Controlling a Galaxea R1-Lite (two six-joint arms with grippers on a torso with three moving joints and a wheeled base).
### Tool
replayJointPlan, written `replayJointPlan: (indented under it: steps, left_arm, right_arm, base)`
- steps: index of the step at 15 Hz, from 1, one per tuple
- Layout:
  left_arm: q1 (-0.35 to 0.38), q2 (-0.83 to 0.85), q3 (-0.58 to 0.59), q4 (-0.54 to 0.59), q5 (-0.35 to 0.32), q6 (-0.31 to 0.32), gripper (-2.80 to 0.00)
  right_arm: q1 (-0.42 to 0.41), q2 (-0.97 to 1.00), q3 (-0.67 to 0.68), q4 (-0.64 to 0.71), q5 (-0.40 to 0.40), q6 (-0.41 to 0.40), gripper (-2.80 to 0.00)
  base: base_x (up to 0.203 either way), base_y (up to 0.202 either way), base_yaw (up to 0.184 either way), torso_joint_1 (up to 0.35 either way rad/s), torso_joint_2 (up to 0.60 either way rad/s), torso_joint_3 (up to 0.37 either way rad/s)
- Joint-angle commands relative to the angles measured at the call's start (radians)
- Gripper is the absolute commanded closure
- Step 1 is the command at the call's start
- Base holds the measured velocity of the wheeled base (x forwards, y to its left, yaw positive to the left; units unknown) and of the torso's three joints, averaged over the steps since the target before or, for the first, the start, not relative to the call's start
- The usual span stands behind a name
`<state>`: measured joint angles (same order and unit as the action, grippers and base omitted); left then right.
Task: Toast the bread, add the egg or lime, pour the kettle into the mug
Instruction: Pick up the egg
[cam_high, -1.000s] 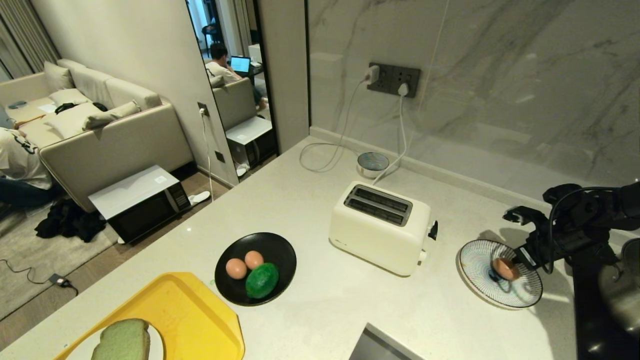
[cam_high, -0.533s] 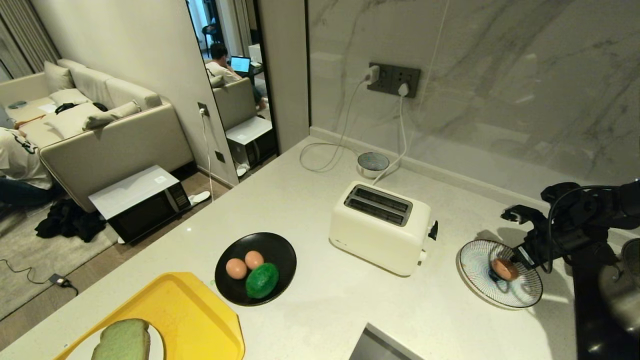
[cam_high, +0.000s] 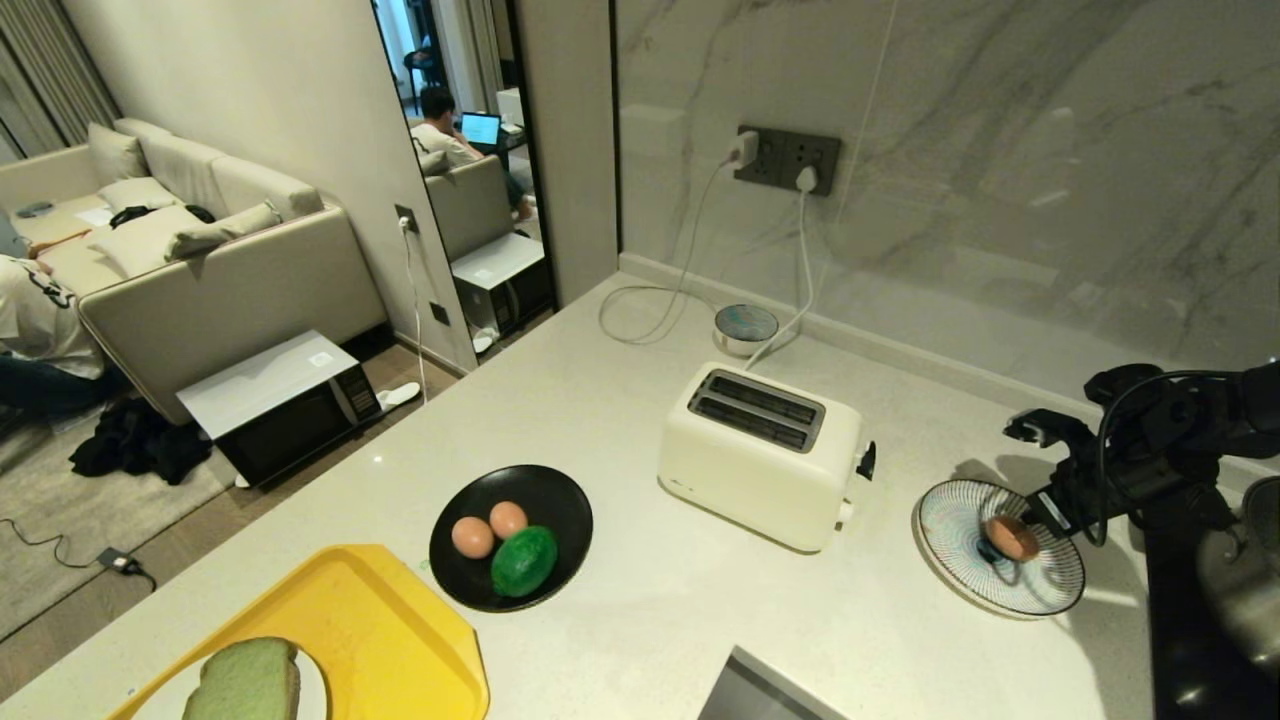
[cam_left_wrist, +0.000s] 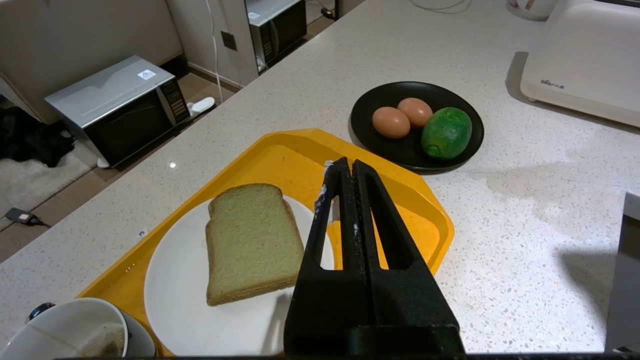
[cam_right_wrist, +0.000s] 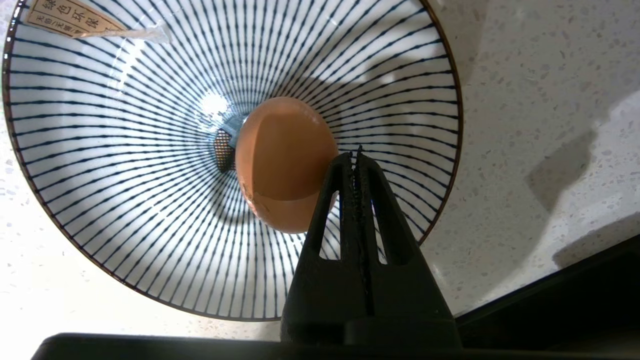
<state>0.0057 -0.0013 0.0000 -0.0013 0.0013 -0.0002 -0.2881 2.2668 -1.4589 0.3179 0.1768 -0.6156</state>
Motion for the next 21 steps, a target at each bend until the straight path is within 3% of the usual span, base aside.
replayJointPlan:
  steps: [1,21]
  left_arm:
    - [0.000,0.000,0.000,0.000,0.000,0.000,0.00]
    - [0.000,0.000,0.000,0.000,0.000,0.000,0.00]
  right_arm:
    - [0.001,-0.001,0.006,0.003,0.001,-0.004,0.00]
    - [0.003,-0.030,0.048,0.003,0.004,-0.006,0.00]
  base:
    - [0.000,0.000,0.000,0.000,0.00,0.000]
    - [0.000,0.000,0.000,0.000,0.00,0.000]
